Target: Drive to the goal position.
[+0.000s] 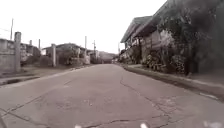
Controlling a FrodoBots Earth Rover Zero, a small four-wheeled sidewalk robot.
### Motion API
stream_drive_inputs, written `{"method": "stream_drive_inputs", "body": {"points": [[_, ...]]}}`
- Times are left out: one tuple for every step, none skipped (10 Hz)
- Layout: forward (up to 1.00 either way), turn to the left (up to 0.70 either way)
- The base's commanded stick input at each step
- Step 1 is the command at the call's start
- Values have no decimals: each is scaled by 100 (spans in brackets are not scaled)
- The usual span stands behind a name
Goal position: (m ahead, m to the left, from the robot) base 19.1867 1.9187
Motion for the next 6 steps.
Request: {"method": "stream_drive_inputs", "body": {"points": [[100,0],[100,0],[100,0],[100,0],[100,0],[100,0]]}}
